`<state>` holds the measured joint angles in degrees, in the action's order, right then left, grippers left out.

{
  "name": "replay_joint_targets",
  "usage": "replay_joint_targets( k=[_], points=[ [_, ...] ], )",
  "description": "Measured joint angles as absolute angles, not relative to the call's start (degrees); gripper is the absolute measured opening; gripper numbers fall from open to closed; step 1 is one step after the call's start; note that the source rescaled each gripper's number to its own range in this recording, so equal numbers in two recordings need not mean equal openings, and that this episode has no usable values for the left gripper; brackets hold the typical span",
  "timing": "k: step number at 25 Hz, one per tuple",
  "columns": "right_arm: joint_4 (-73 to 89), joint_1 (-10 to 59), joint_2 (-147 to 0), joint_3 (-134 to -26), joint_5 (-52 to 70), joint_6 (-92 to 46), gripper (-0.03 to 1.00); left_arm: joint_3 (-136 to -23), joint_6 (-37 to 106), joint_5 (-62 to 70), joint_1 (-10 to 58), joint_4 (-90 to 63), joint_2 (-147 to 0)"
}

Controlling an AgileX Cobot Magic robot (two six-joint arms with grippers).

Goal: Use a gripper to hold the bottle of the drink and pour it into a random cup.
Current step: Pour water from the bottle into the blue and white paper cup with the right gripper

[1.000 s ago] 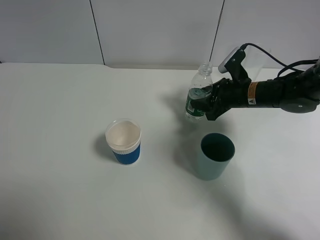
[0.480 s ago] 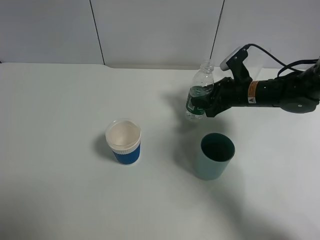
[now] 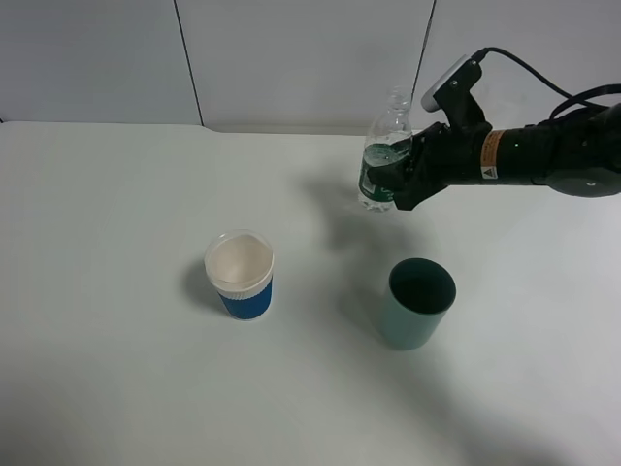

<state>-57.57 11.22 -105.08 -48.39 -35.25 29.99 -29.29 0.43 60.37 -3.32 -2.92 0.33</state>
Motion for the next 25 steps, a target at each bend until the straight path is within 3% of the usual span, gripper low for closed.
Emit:
replay_joint_targets(
  k=[11,25],
  points=[
    [-60.85,25.33,-105.04,-58.02,-14.30,31.05,0.00,-29.29,0.43,60.37,-3.32,-2.92,0.33],
    [-70.99,34.92,-105.04,-59.13,-6.10,27.48,0.00,-29.29,0.43,60.37,-3.32,-2.92,0.33]
  ],
)
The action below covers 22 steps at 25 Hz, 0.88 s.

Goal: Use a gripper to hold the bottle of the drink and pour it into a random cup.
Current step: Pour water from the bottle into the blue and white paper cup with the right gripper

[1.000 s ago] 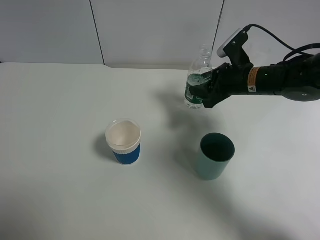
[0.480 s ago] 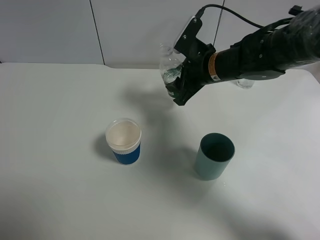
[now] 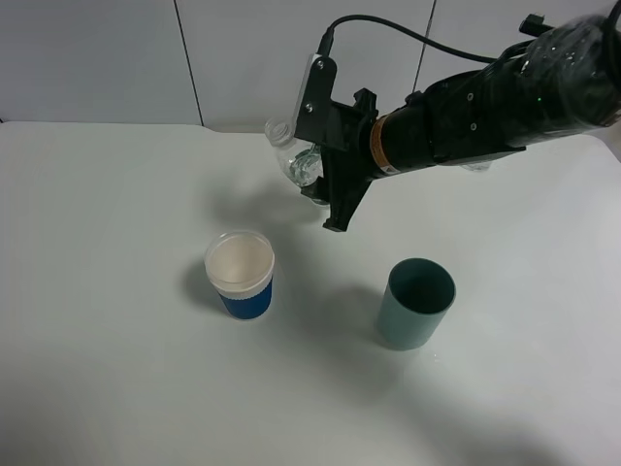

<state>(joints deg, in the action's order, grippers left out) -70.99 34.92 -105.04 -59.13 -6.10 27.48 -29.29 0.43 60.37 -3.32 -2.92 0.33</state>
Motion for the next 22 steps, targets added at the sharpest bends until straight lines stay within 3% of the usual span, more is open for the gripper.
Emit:
replay_joint_targets(
  k=[22],
  points=[
    [-79.07,42.45,-105.19,-62.86,4.83,27.20,0.00,-29.29,0.43,60.37,-3.32,-2.92,0.33]
  ],
)
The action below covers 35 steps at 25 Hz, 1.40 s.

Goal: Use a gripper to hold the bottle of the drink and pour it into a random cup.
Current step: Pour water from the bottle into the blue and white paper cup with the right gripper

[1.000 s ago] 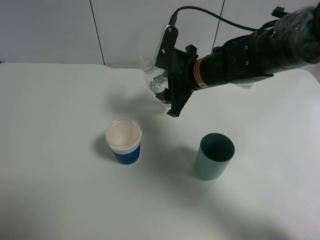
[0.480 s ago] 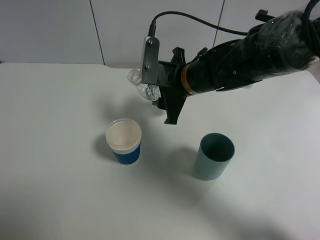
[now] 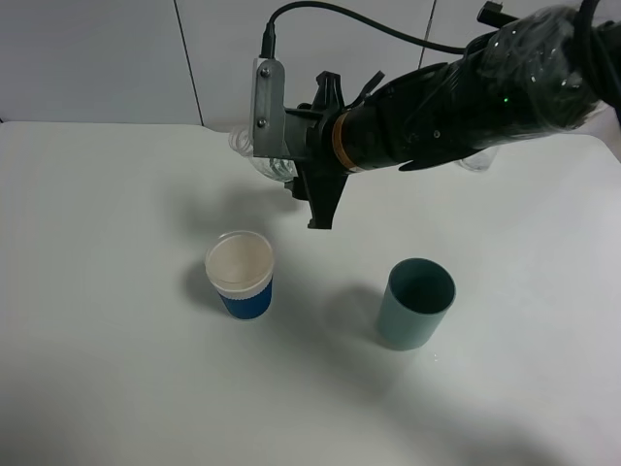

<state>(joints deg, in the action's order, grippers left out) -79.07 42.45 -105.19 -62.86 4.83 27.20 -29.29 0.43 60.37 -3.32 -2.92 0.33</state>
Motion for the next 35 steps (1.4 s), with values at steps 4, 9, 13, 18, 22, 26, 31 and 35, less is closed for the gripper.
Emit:
replay_joint_targets(
  k=[4,9,13,18,22,26,31,35],
  points=[
    [-81.05,42.87,-105.21,-62.86,5.57,26.54,0.00,-29.29,0.43,60.37,-3.32,-2.92,0.33],
    [-84.47,43.92,-105.26,-62.86,6.02,24.94,0.00,-29.29,0.38,60.37,-3.32,-2.92,0.33],
    [-87.23,44.43,-105.26,-62.86,6.27,24.88,0.00,-29.29,0.38,60.37,-3.32,-2.92,0.33],
    [-90.25,45.72,-105.26,-62.86,6.59,24.48,0.00,-29.29,0.43,60.37,-3.32,-2.92,0.33],
    [-91.33,46.67,-105.26,-63.00,6.59,20.51,0.00,-29.29,0.42,60.37,-3.32,-2.92,0.33],
    [-91.41,46.93,-105.53,-63.04,7.54,16.53,0.00,-29.29,0.42,60.37,-3.32,-2.92,0.33],
    [-91.41,47.78,-105.53,-63.04,7.92,14.37,0.00,-29.29,0.42,60.37,-3.32,-2.92,0.33],
    [-91.41,47.78,-105.53,-63.04,7.92,12.11,0.00,-29.29,0.42,60.37,-3.32,-2.92,0.33]
  ],
)
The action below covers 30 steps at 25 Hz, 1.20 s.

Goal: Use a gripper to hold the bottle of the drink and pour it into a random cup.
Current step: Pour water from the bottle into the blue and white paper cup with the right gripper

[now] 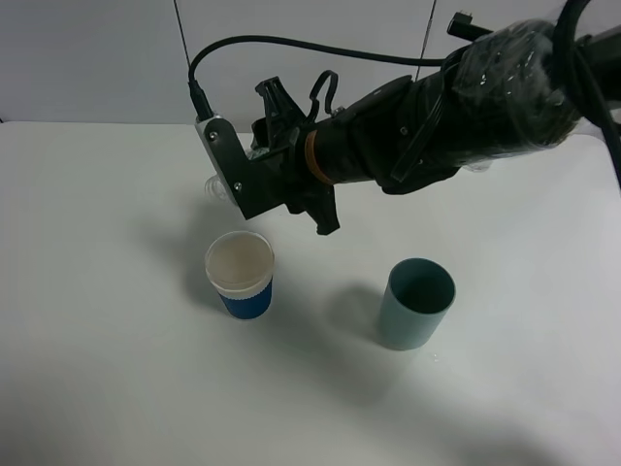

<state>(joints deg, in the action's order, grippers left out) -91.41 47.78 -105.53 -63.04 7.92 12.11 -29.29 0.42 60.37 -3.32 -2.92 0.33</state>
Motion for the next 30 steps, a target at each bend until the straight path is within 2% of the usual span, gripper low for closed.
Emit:
replay_joint_targets(
  k=[16,30],
  points=[
    [-91.41,47.78,-105.53,-63.04,8.83,-1.72,0.00,-29.29,0.42,60.37,-3.32,-2.81,0.33],
    [-91.41,47.78,-105.53,-63.04,8.83,-8.44,0.00,-29.29,0.42,60.37,-3.32,-2.81,0.33]
  ],
)
